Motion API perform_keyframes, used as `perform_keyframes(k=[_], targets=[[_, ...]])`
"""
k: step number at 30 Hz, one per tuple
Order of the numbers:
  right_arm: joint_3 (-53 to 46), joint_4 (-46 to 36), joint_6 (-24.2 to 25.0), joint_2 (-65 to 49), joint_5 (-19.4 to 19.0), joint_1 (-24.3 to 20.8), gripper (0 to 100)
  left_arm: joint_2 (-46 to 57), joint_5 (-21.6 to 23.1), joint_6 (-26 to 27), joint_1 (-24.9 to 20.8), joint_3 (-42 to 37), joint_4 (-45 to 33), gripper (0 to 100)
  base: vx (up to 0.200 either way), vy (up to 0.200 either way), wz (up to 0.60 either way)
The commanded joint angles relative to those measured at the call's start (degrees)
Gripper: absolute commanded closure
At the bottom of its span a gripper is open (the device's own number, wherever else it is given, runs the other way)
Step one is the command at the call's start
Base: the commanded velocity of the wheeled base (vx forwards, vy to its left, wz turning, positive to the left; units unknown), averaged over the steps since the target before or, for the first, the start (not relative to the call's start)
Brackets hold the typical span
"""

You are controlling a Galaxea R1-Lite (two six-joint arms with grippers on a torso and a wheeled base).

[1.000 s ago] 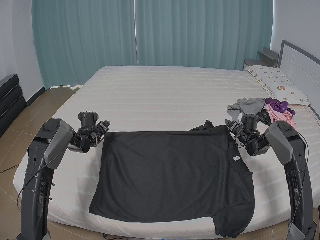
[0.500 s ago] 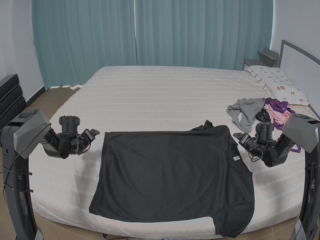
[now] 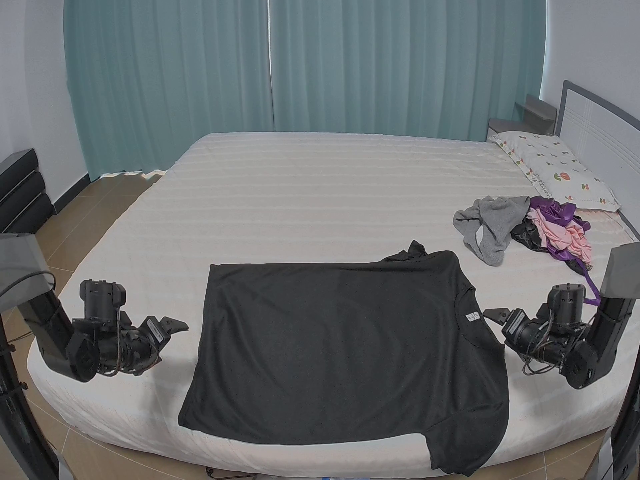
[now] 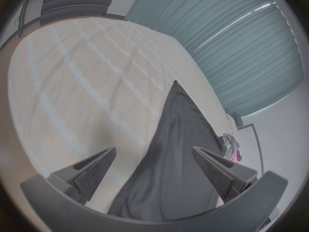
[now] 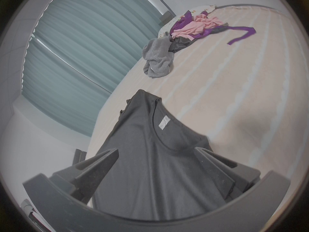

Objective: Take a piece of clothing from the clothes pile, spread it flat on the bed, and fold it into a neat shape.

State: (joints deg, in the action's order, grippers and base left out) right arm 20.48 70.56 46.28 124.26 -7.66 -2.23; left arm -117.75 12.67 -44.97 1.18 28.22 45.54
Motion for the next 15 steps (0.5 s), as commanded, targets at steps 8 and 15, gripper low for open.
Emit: perform_keyframes(k=[8, 15], targets=[[-15.8, 15.7, 4.3, 1.0, -5.0, 0.2, 0, 7.7, 4.3, -2.3, -0.8, -13.8, 6.8, 0, -0.125, 0.000, 0.00], [-17.8, 19.3, 4.2, 3.4, -5.0, -0.2, 0, 8.0, 6.2, -2.8, -0.7, -14.4, 6.8, 0, 0.000, 0.000, 0.00]])
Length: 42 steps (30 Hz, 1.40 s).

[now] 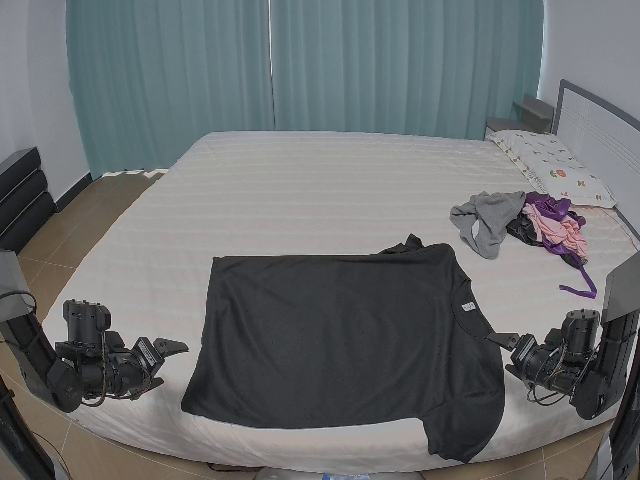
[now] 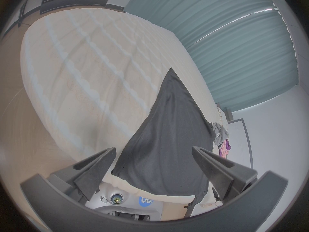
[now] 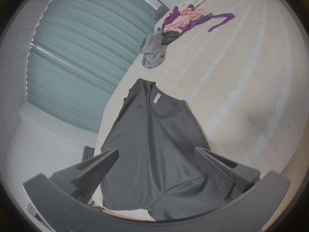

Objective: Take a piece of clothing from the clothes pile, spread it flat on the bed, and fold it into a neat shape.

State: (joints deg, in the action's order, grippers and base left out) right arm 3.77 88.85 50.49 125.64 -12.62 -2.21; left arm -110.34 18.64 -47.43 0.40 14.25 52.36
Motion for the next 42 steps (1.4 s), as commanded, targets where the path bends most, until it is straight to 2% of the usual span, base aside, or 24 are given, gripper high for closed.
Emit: perform_keyframes(k=[1, 5, 17, 23, 32, 42], targets=[[-1.1, 1.0, 0.0, 2.0, 0.0, -0.3, 0, 0.6, 0.3, -0.7, 0.0, -0.5, 0.0, 0, 0.000, 0.000, 0.00], [-1.3, 1.0, 0.0, 1.9, 0.0, -0.3, 0, 0.7, 0.3, -1.6, -0.2, -0.5, 0.0, 0, 0.000, 0.000, 0.00], [-1.7, 1.0, 0.0, 2.2, 0.0, -0.8, 0, 3.7, 0.4, -2.9, -2.5, -1.8, 0.0, 0, 0.000, -0.200, 0.00], [-2.0, 1.0, -0.2, 2.2, 0.0, -1.3, 0, 3.7, 0.4, -3.2, -2.5, -1.7, 0.0, 0, 0.000, 0.000, 0.00], [-2.4, 1.0, -0.4, 2.2, 0.0, -1.7, 0, 3.2, 0.2, -2.8, -2.5, -1.9, -0.1, 0, -0.200, 0.000, 0.00], [-2.4, 1.0, -0.4, 2.2, 0.0, -1.7, 0, 2.0, -0.4, -2.4, -2.3, -1.8, -0.6, 0, 0.000, 0.000, 0.00]])
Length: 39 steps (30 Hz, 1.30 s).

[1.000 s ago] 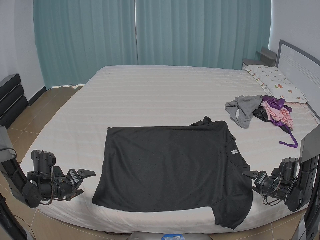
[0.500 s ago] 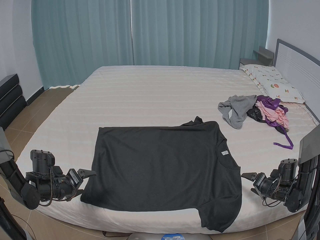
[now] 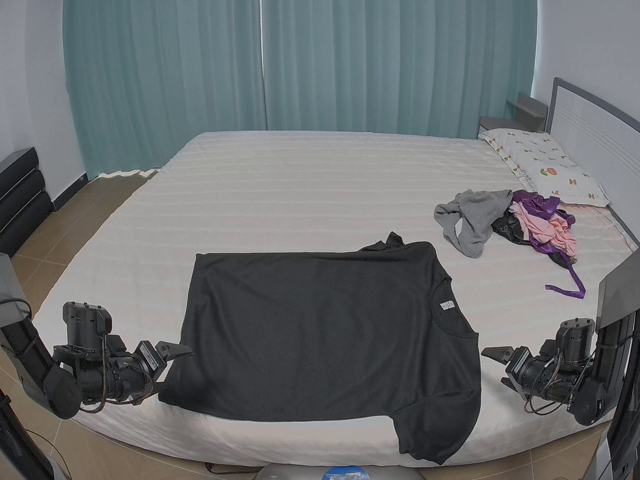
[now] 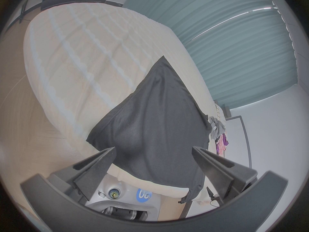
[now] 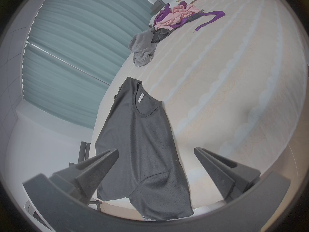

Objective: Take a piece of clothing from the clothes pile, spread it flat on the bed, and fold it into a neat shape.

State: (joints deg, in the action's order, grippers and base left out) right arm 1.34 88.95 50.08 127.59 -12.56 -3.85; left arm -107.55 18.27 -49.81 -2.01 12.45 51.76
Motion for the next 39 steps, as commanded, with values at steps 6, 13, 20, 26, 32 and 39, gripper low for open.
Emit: perform_keyframes(k=[6, 13, 20, 26, 32, 39], targets=[[-0.1, 0.9, 0.0, 0.6, 0.0, -0.7, 0, -4.0, -2.1, 5.0, 0.4, -0.5, -1.0, 0, 0.000, 0.000, 0.00], [0.0, 0.9, 0.0, 1.3, 0.1, -1.1, 0, -5.7, -5.4, 5.6, -0.2, 0.1, -0.3, 0, 0.000, 0.000, 0.00], [-0.1, 0.9, -0.1, 1.3, 0.1, -1.1, 0, -5.6, -5.3, 5.5, -0.5, 0.2, -0.7, 0, 0.000, 0.000, 0.00], [-0.1, 0.9, -0.1, 1.4, 0.1, -1.1, 0, -5.9, -5.4, 5.7, 0.0, 0.3, -0.3, 0, 0.000, 0.000, 0.00], [-0.1, 0.9, -0.1, 1.4, 0.1, -1.1, 0, -6.2, -5.4, 5.7, 1.0, 0.9, -0.9, 0, 0.000, 0.000, 0.00], [0.0, 0.9, 0.0, 1.4, 0.1, -1.1, 0, -5.5, -5.4, 5.7, 1.0, 0.9, -0.9, 0, -0.029, 0.000, 0.00]])
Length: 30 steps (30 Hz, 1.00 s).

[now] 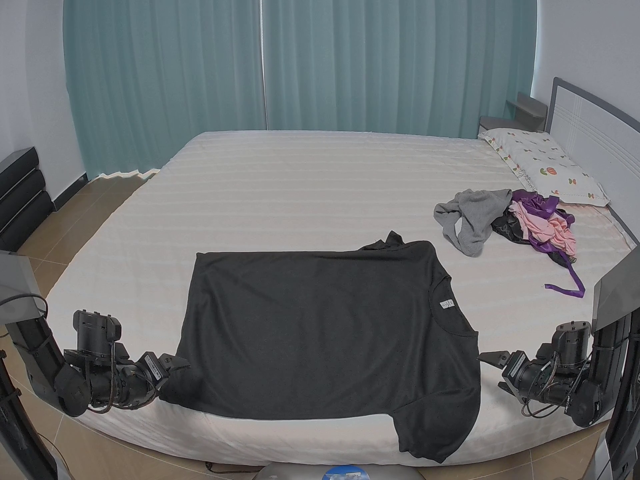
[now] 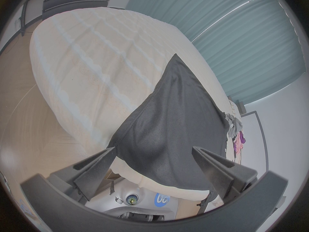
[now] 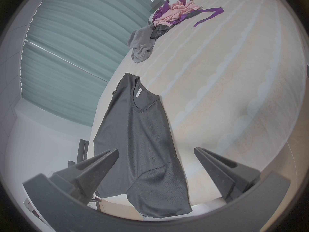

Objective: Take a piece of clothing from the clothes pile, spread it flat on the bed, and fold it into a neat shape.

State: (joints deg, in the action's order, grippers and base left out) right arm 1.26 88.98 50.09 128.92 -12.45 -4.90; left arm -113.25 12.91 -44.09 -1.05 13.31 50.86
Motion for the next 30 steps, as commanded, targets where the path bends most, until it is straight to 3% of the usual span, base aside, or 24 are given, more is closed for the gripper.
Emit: perform_keyframes(k=[1, 5, 23, 30], targets=[[0.1, 0.8, 0.0, 0.1, 0.0, 0.0, 0, 0.2, 0.0, 0.0, 0.1, 0.0, 0.0, 0, -0.200, 0.000, 0.00], [0.1, 0.8, 0.0, 0.0, 0.1, 0.0, 0, 0.5, 0.0, 0.0, 0.0, -0.3, 0.1, 0, -0.200, 0.000, 0.00], [0.1, 0.8, 0.0, 0.0, 0.1, -0.5, 0, -5.1, 0.0, 0.1, 0.4, 4.1, 0.2, 0, 0.000, 0.000, 0.00], [0.1, 0.8, 0.0, 0.0, 0.1, -0.5, 0, -9.3, -2.0, 3.7, 0.4, 5.6, 0.1, 0, 0.000, 0.000, 0.00]])
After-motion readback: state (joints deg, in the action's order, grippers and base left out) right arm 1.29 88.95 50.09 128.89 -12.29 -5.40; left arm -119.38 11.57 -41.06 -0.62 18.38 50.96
